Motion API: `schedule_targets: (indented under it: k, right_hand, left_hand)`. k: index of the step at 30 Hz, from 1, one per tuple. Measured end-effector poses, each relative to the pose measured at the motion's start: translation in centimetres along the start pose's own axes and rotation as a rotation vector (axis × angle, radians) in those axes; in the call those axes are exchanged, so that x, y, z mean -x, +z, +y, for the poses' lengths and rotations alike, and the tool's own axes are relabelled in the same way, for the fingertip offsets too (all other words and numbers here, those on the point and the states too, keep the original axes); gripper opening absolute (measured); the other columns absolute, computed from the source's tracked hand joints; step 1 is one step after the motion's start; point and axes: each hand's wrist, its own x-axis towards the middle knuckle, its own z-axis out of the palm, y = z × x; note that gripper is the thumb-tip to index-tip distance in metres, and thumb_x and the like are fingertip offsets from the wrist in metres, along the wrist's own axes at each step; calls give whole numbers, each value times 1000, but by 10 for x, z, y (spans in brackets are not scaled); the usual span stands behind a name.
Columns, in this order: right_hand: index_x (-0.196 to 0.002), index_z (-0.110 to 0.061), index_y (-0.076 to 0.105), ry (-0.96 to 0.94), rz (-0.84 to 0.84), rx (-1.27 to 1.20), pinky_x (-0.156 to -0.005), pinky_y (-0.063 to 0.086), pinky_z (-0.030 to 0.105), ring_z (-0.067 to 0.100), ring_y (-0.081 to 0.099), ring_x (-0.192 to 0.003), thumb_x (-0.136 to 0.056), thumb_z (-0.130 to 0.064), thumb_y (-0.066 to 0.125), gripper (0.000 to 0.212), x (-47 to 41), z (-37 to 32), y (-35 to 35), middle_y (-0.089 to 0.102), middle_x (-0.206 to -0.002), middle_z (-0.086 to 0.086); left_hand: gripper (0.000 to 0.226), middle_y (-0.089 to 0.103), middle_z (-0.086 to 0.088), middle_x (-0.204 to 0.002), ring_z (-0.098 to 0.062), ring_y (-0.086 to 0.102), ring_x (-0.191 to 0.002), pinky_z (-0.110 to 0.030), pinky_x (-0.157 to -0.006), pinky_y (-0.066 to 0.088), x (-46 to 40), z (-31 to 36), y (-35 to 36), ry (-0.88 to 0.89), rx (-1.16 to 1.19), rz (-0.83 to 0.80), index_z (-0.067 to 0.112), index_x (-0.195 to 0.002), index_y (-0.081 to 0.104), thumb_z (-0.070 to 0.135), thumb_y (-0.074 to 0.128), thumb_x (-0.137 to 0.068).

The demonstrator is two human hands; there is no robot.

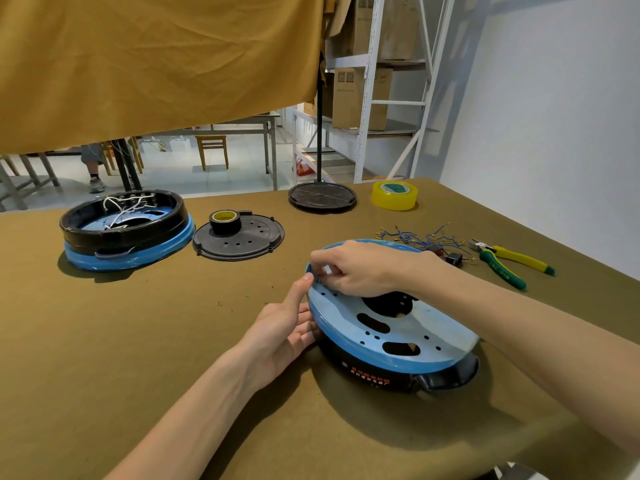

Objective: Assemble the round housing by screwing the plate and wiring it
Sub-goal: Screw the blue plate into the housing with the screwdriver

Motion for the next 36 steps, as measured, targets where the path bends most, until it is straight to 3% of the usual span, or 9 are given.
schedule_targets:
  k: [4,9,14,20,25,30,33,36]
  right_hand:
    - [-106,-23,57,-4,-45,64,-66,38,34,6,52,-73,-105,-26,46,11,1,-2,-5,55,-82,-11]
    - [-105,-17,65,-2,-50,113,-73,47,37,17,60,-80,-109,-40,41,34,-3,-7,-6,66,-90,-1]
    - [-98,-28,50,32,-25,-11,-62,34,28,4,51,-73,-106,-39,47,14,0,1,-3,54,-82,-11]
    - [-98,-19,63,6,21,16,-68,46,38,14,57,-75,-108,-43,44,32,-2,-4,2,62,-83,-3]
    - [-96,-25,54,18,17,-32,-60,33,28,3,49,-67,-107,-37,47,18,1,0,0,53,-76,-11]
    - [-101,-24,61,7,40,91,-71,47,39,14,55,-79,-109,-41,40,29,-1,-5,3,60,-85,-8]
    - [-99,-27,57,32,68,-7,-65,40,34,6,53,-74,-105,-43,49,19,1,0,2,58,-81,-11]
    - [-101,-28,59,27,85,-79,-64,39,30,3,54,-75,-103,-34,56,7,1,2,1,60,-83,-12]
  left_hand:
    - [66,78,-15,-107,-25,76,-100,-34,-80,62,0,0,0,-4,0,13,3,-122,59,49,78,-80]
    - [73,78,-16,-108,-26,76,-101,-32,-75,63,3,0,0,6,13,-31,2,-122,58,49,82,-71]
    - [73,78,-15,-107,-25,76,-101,-32,-76,64,2,1,-1,3,-7,-26,2,-120,59,51,81,-70]
    - [70,77,-15,-111,-26,75,-104,-36,-88,61,2,1,-3,-8,2,-42,2,-124,57,50,79,-79]
    - [68,77,-16,-110,-26,75,-104,-37,-91,60,3,2,-4,-20,-1,-44,0,-122,59,50,80,-80]
    - [74,76,-18,-111,-27,75,-105,-38,-93,59,4,2,-4,-33,18,-26,-1,-123,59,50,83,-76]
    - [73,76,-19,-111,-27,75,-105,-38,-93,59,4,3,-3,-29,23,-40,-2,-123,60,50,83,-76]
    - [73,77,-18,-109,-26,75,-104,-38,-94,59,3,2,-4,-30,15,-34,-1,-120,61,51,83,-73]
